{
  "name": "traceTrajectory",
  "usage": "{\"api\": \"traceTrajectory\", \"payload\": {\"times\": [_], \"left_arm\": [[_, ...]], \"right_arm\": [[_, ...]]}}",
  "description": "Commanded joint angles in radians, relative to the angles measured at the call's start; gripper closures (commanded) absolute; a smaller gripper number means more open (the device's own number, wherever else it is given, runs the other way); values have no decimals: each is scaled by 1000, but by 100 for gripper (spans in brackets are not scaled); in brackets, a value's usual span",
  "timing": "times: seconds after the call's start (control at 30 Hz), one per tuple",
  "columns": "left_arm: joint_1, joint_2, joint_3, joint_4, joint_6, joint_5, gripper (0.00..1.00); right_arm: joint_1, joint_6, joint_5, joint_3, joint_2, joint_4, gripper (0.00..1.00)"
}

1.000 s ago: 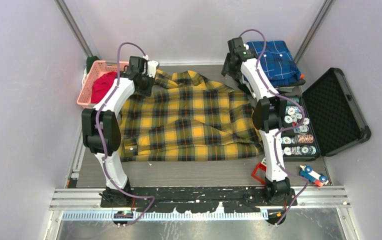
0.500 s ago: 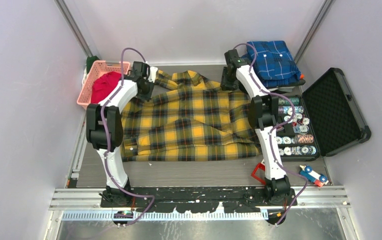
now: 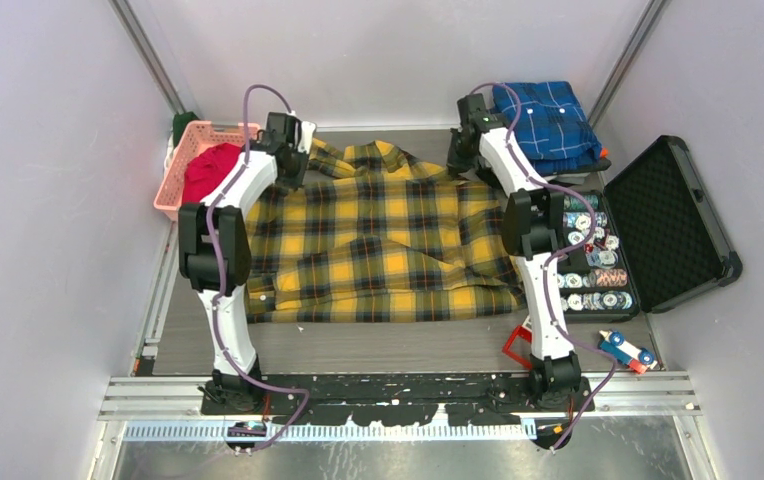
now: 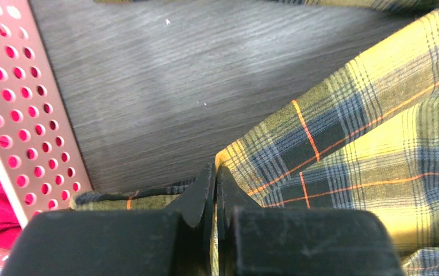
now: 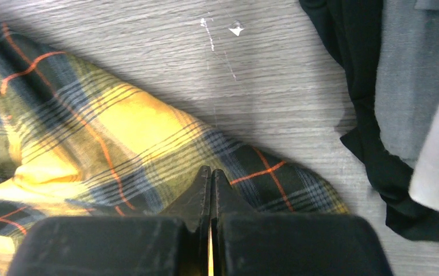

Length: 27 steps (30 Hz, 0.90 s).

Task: Fold and stack the mixed laundry pile
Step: Fold the shirt at the center of the board.

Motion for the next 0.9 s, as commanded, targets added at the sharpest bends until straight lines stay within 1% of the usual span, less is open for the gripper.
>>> {"api": "traceTrajectory", "payload": {"times": [0.0, 0.1, 0.13, 0.17, 0.2, 0.23, 0.33, 0.47, 0.7, 0.73, 0.77, 0.8, 0.87], "left_arm": [[2, -14, 83, -26, -9, -17, 100], [2, -24, 70, -25, -12, -12, 100], [2, -24, 64, -25, -13, -7, 100], [2, -26, 57, -25, -15, -3, 100], [2, -27, 48, -22, -18, 0, 100], [1, -29, 35, -15, -18, 2, 100], [-1, -38, 13, 5, -18, 2, 100], [-1, -41, 8, 12, -24, 7, 100], [-8, -31, 6, 20, -28, 5, 100], [-9, -26, 6, 22, -27, 4, 100], [-9, -24, 8, 22, -29, 4, 100], [-10, -21, 8, 22, -30, 3, 100], [-10, -17, 11, 23, -30, 3, 100]], "right_arm": [[4, -3, 2, -41, -172, 94, 99], [3, -5, 15, -50, -171, 115, 99], [3, -5, 22, -37, -155, 113, 85], [4, -8, 22, -22, -134, 107, 63], [4, -13, 19, -2, -111, 99, 48], [4, -19, 15, 25, -79, 91, 44], [4, -38, 5, 70, -22, 79, 40], [4, -50, -5, 77, 23, 105, 39], [11, -54, -22, 83, 68, 105, 41], [16, -54, -30, 78, 67, 104, 42], [19, -59, -34, 71, 65, 105, 46], [25, -62, -36, 66, 65, 103, 53], [33, -72, -37, 55, 58, 105, 71]]}}
